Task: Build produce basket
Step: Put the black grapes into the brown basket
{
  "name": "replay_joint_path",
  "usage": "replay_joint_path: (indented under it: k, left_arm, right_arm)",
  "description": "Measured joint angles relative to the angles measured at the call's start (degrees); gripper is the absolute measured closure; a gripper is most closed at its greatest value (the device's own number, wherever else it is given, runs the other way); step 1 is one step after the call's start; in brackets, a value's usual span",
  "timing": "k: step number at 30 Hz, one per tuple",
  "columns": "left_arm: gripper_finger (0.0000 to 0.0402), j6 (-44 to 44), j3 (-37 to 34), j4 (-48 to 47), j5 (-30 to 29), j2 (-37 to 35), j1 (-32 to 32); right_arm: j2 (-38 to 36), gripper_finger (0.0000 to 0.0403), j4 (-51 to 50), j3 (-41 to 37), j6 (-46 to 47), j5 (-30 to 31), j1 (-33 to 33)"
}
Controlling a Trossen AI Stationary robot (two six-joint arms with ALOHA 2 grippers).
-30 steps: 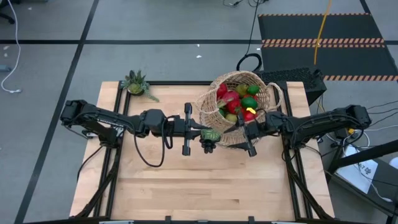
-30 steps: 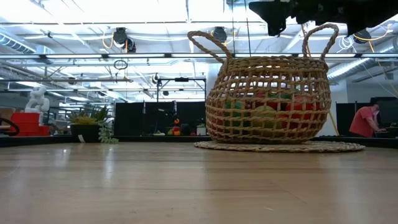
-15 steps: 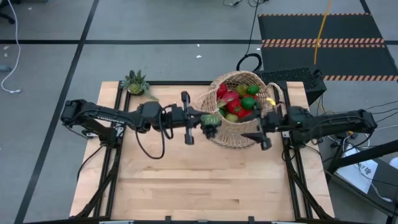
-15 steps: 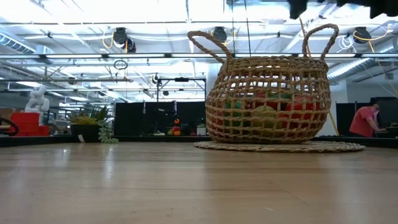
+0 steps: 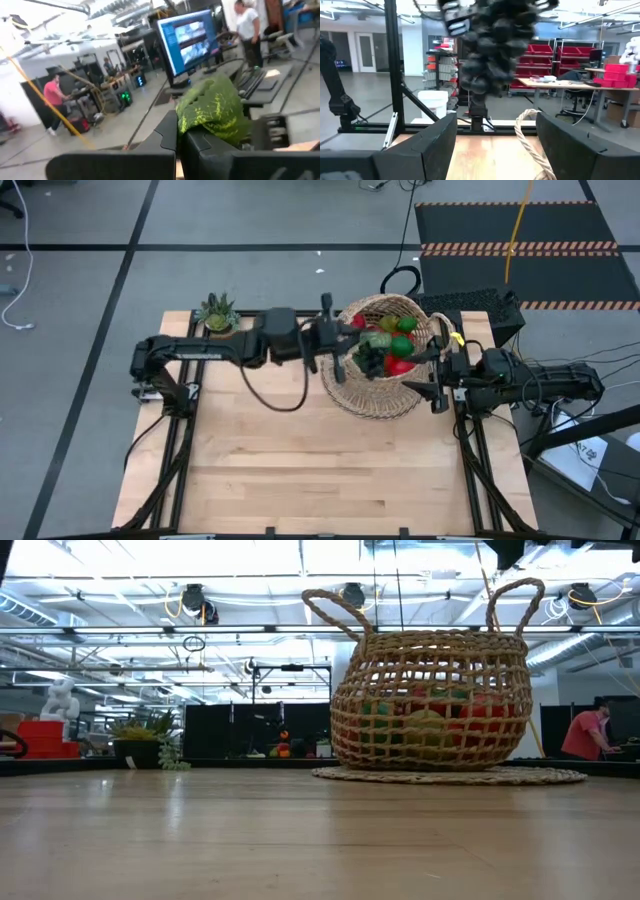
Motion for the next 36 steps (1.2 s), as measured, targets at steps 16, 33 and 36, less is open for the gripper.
replay_joint_path:
  k: [16, 33, 36]
  left_arm:
    - [0.0401, -0.68, 35.42, -10.25, 0.05, 19.25, 8.44]
    - [0.0400, -3.71, 35.33, -16.00, 1.04, 24.06, 11.71]
    - [0.0401, -4.27, 33.46, -15.76, 1.04, 25.05, 11.55]
  right_arm:
    - [-0.30, 0.0138, -2.09, 0.00, -2.95, -0.20, 0.00]
    - [-0.30, 0.0138, -2.59, 0.00, -3.01, 8.90, -0.04]
    - [-0.32, 0.0138, -2.89, 0.00, -2.92, 10.57, 0.00]
